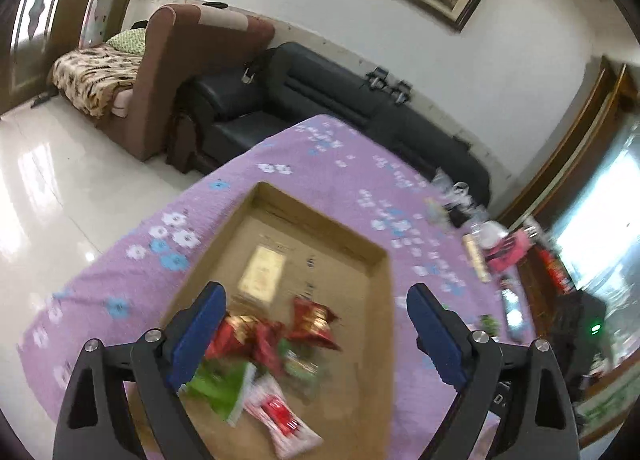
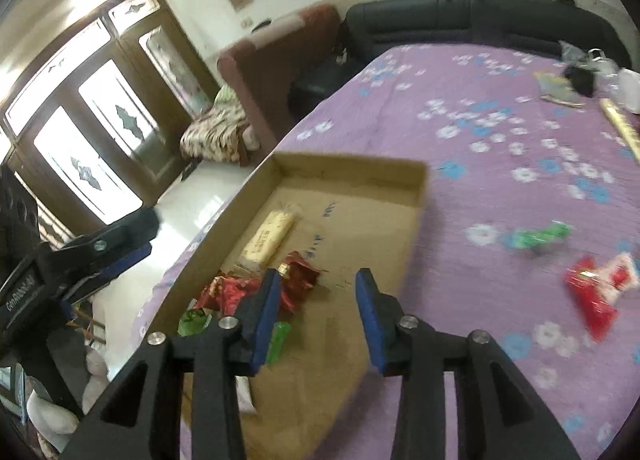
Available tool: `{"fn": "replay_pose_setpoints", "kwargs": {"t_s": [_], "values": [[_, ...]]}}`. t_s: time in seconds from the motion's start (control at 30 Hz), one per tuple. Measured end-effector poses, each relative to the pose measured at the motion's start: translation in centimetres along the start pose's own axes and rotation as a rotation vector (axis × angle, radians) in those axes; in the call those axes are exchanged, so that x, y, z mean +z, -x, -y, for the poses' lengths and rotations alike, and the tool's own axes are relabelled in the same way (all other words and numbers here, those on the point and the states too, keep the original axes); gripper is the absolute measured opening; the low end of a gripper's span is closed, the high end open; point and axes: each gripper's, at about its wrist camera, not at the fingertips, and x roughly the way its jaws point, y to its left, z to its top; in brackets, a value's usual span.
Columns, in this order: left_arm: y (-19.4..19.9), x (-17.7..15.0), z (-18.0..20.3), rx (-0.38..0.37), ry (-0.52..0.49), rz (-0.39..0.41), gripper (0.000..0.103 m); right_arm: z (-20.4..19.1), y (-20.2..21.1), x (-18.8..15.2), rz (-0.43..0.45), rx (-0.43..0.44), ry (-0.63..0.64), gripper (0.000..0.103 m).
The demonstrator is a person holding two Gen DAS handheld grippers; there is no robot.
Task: Organize snacks
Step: 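Move both grippers back over the snacks on the tablecloth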
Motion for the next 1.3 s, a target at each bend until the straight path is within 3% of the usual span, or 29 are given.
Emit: {"fn": "replay_pose_setpoints", "kwargs": {"t_s": [0.2,0.33,0.67,0.8,1.0,1.3], "values": [[1.5,-2.8,0.5,-0.043,0.073,-0.001,0.094,5.8,5.6,-3.5,0.104,-0.033,-0.165,0.041],[1.8,-4.0,2.7,-0.036,0.008,-0.024,0.094,9.6,7.7,-6.4,0.151,-0.050,-0.302,0.042],[2.4,-6.5,7.7,-0.068,-0.157,-0.047,0.094,17.6,12.1,-9.3,0.184,-0.209,-0.456,0.041],[1.4,-7.1,8.1,-0.070,-0.156,-0.076,0.094,18.3,11.9,-8.0,0.166,-0.218,-0.410,0.041],[1.4,-7.3,7.6,-0.066,-0.153,-0.088,0.094,16.4,6.9,-3.0,0.084,-0.244,-0.177,0.042],[0.5,-7.5,6.1,-0.027,-0.125,-0.120,0.094,16.9,0.5,-0.7,-0.015,-0.312,-0.091,0.041]]}}
